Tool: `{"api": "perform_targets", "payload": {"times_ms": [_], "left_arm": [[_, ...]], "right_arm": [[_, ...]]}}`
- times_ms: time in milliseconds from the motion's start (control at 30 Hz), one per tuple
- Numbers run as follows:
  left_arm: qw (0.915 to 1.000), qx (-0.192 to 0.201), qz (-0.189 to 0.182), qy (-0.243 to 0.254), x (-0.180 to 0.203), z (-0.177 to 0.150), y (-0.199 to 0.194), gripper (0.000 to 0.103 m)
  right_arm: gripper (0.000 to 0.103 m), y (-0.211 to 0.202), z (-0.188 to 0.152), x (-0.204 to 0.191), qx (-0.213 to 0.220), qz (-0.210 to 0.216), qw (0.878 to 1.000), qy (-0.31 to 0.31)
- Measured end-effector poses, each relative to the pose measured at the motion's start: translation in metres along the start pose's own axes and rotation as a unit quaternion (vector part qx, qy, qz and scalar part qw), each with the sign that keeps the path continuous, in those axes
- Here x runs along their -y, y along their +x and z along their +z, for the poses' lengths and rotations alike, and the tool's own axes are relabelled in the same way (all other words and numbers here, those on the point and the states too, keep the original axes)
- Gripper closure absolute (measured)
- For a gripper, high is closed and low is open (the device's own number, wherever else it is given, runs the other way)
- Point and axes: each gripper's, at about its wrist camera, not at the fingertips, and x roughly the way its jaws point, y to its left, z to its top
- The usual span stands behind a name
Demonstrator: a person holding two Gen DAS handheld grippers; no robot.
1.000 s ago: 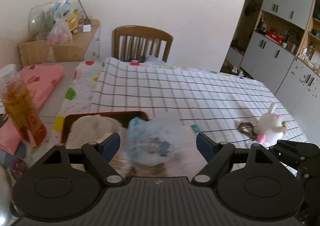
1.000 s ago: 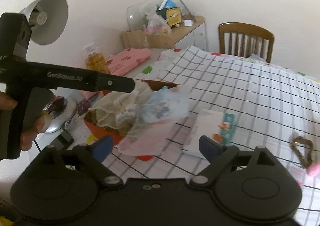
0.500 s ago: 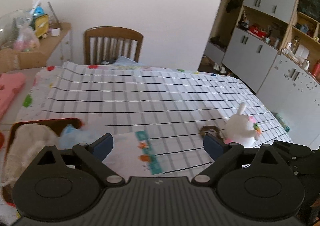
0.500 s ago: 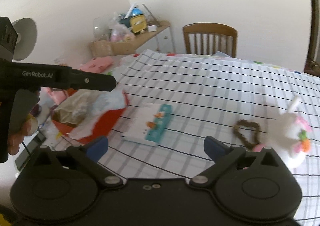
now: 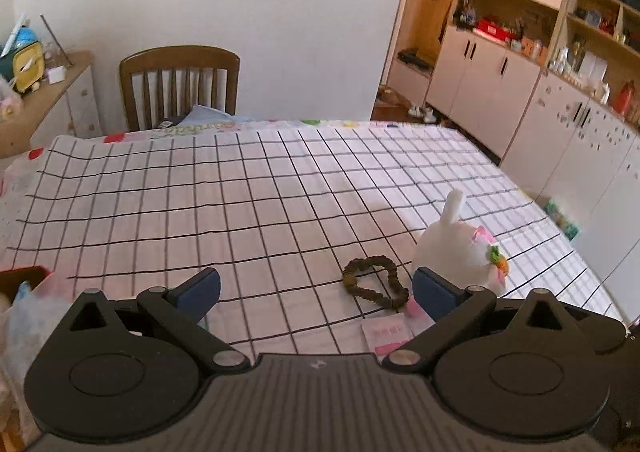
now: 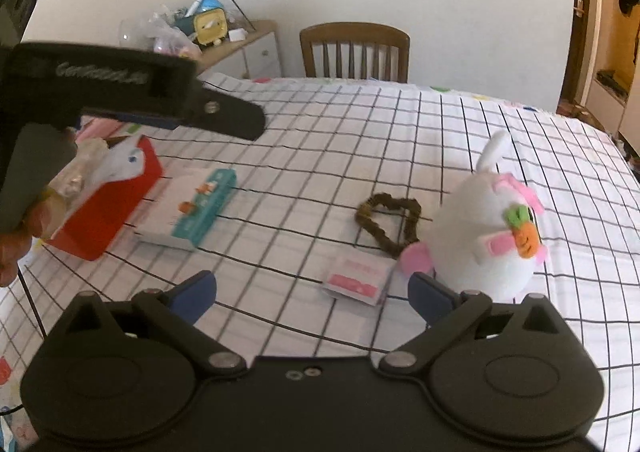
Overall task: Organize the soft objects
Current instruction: 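Move both open grippers to the bead bracelet and pink packet beside the bunny, then grasp the brown bead bracelet with the left gripper while the right gripper grasps the pink packet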
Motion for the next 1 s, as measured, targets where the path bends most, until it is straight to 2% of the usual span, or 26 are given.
{"api": "perform_targets", "payload": {"times_ms": [500, 733, 833, 1000], "left_arm": [[0.9986, -0.039, -0.003, 0.036, 0.029, 0.001, 0.074, 0.0], [0.9958, -0.076, -0.019, 0.048, 0.039, -0.003, 0.114, 0.0], [0.9951, -0.082, -0.012, 0.054, 0.041, -0.004, 0.126, 0.0], [0.9936, -0.095, -0.025, 0.055, 0.039, -0.003, 0.141, 0.0]], "right_arm": [[0.004, 0.039, -0.005, 0.01, -0.008, -0.026, 1.0, 0.015], [0.013, 0.058, -0.007, 0.016, -0.023, -0.03, 0.999, 0.025], [0.018, 0.064, -0.007, 0.018, -0.025, -0.041, 0.999, 0.026], [0.019, 0.07, -0.01, 0.021, -0.029, -0.043, 0.998, 0.019]]}}
